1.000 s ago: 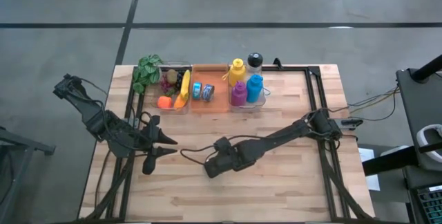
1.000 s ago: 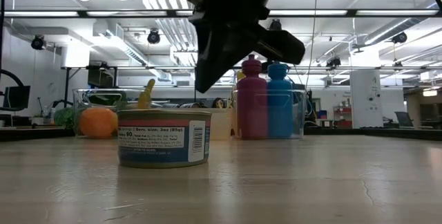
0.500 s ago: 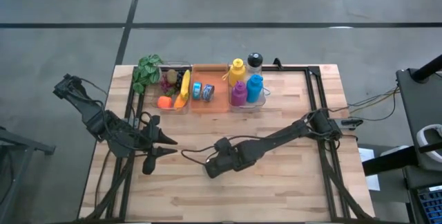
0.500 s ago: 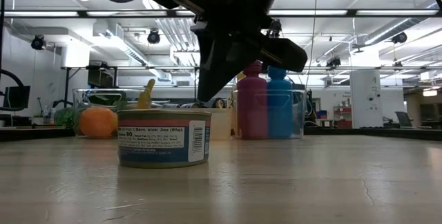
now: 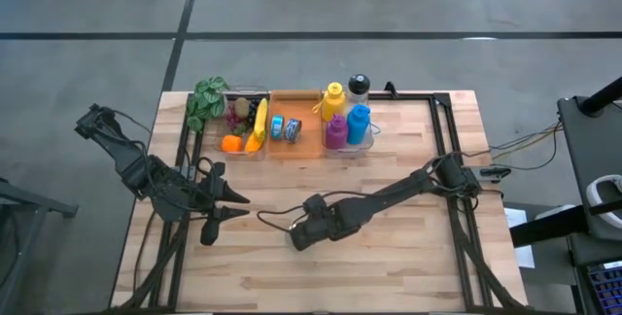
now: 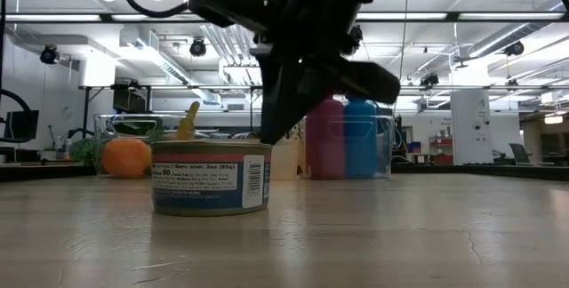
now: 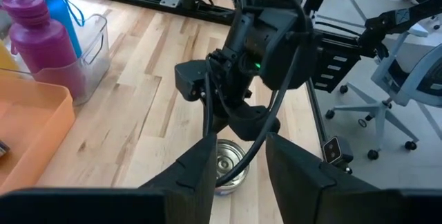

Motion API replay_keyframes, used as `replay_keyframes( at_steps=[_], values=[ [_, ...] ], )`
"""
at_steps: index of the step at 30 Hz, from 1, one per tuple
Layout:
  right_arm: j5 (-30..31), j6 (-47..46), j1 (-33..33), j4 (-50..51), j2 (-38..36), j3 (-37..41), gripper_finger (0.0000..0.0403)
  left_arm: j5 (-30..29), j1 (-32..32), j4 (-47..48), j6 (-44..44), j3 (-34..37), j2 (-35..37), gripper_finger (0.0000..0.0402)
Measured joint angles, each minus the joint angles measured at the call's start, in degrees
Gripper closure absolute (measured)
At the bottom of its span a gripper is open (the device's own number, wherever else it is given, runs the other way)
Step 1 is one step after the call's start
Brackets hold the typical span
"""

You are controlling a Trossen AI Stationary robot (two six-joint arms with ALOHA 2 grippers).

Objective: Pick & Place Food Item
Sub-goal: Put the blue and pink tuna can into the orange bin

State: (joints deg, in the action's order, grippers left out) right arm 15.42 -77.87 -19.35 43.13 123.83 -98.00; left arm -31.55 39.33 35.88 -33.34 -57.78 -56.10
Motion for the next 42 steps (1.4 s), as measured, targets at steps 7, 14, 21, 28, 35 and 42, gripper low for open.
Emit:
replay_keyframes(
  at_steps=[7, 14, 21, 28, 35, 42],
  values=[
    [-0.2, 0.0, 0.0, -6.0, 0.0, 2.0, 0.0394, 0.0, 0.0, 0.0, 0.1, 0.0, 0.0, 0.0274],
    [-0.3, 0.3, 0.0, -5.8, 0.0, 2.0, 0.0394, 0.0, 0.0, 0.0, 0.1, 0.0, 0.0, 0.027],
    [-0.5, 3.3, 0.0, -5.7, -0.2, 0.9, 0.0394, 0.0, 0.0, 0.0, 0.2, 0.0, 0.0, 0.0274],
    [-0.5, 3.1, 0.0, -5.5, -0.1, 1.8, 0.0394, 0.0, 0.0, 0.0, 0.4, 0.0, 0.0, 0.0271],
    [-0.5, 3.1, 0.1, -5.6, -0.1, 2.1, 0.0394, 0.0, 0.0, 0.0, 0.4, 0.0, 0.0, 0.0274],
    [-0.9, 2.9, 0.1, -5.2, -0.1, 2.5, 0.0394, 0.0, 0.0, 0.1, 0.5, 0.0, 0.0, 0.0271]
  ],
)
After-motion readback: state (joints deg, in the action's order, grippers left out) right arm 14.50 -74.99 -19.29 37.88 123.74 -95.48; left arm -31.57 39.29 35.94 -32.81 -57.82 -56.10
